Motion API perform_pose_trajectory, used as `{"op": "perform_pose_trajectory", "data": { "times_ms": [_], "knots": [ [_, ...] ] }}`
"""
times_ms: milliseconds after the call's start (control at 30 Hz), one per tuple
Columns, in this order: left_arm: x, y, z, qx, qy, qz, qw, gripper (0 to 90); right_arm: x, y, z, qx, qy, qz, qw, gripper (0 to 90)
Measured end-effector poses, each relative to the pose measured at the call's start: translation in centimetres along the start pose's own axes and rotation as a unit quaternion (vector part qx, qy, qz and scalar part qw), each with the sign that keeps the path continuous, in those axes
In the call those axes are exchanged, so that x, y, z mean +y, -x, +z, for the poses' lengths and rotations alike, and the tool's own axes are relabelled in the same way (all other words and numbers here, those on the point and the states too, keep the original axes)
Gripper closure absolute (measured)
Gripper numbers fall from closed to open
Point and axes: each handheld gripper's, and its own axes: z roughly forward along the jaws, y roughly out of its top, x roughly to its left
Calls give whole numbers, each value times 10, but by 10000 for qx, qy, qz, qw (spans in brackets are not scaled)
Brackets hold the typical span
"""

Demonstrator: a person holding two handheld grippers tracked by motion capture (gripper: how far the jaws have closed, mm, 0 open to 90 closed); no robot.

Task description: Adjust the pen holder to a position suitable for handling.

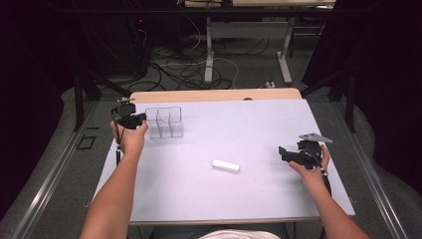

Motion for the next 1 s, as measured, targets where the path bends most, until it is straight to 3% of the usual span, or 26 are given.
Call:
{"op": "perform_pose_trajectory", "data": {
  "times_ms": [367,600,767,867,967,1000],
  "knots": [
    [-21,10,-19,-329,-27,-74,9994,884,0,-2,0,5,-12,16,10000,89],
    [-32,11,-27,-400,13,-168,9991,882,0,-2,0,16,-8,-47,10000,89],
    [-36,6,-28,-531,29,-145,9985,877,-1,-3,0,21,-15,-42,10000,89],
    [-38,2,-29,-719,43,-312,9969,860,-1,-4,1,31,-28,-31,10000,89],
    [-38,-2,-32,-887,243,-324,9952,810,-1,-4,1,40,-39,-43,10000,89],
    [-38,-4,-34,-896,280,-243,9953,810,-1,-4,1,40,-39,-43,10000,89]
  ]
}}
